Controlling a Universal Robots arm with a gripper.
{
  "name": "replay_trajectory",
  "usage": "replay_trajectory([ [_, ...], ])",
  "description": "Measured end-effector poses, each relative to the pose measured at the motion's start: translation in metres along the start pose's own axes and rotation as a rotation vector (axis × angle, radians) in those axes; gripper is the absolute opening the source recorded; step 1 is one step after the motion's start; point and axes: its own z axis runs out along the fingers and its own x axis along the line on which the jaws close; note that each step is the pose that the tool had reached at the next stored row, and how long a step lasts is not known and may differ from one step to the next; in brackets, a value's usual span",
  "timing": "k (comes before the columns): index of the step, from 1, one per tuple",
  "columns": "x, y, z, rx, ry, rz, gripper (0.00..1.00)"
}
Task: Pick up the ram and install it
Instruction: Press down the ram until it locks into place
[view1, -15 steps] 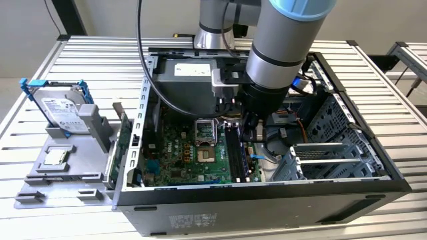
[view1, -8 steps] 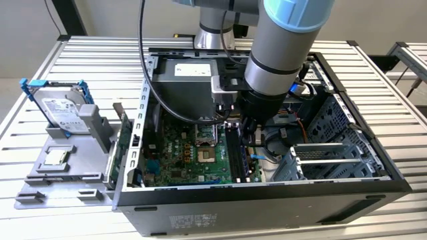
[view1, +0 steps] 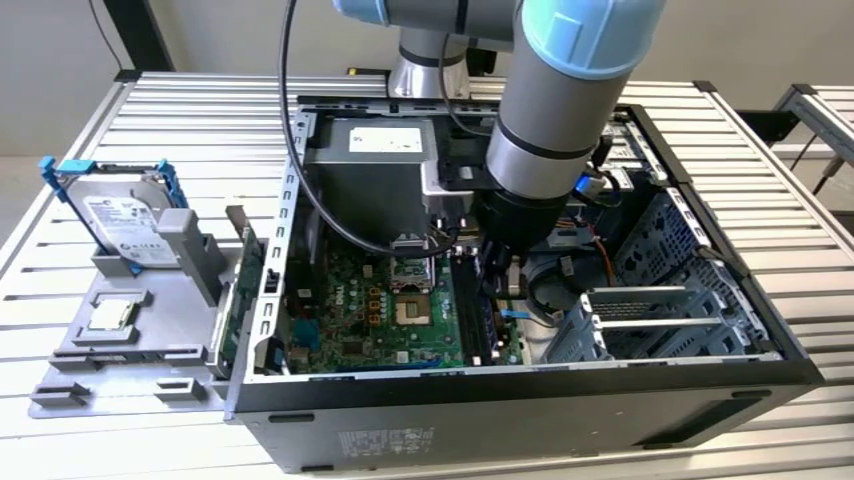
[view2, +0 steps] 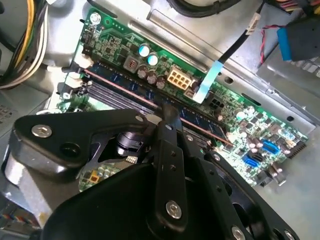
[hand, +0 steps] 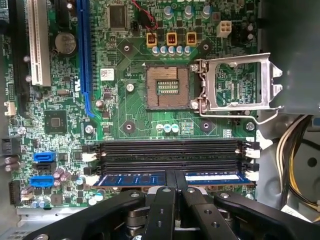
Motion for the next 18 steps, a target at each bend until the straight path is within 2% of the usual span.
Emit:
replay_trajectory([
  [1,-0.0002,-0.0001,0.0008,-0.0001,0.0007,0.000,0.00],
  [2,-0.0007,0.0001,-0.0004,-0.0006,0.0030,0.000,0.00],
  [3,-0.0014,0.0001,-0.0030,-0.0001,0.0024,0.000,0.00],
  [4,-0.0023,0.0001,-0.0055,0.0008,-0.0039,0.000,0.00],
  [6,-0.0021,0.0004,-0.0153,0.0003,-0.0012,0.000,0.00],
  [18,-0.0023,0.0019,-0.0696,-0.0001,-0.0009,0.000,0.00],
])
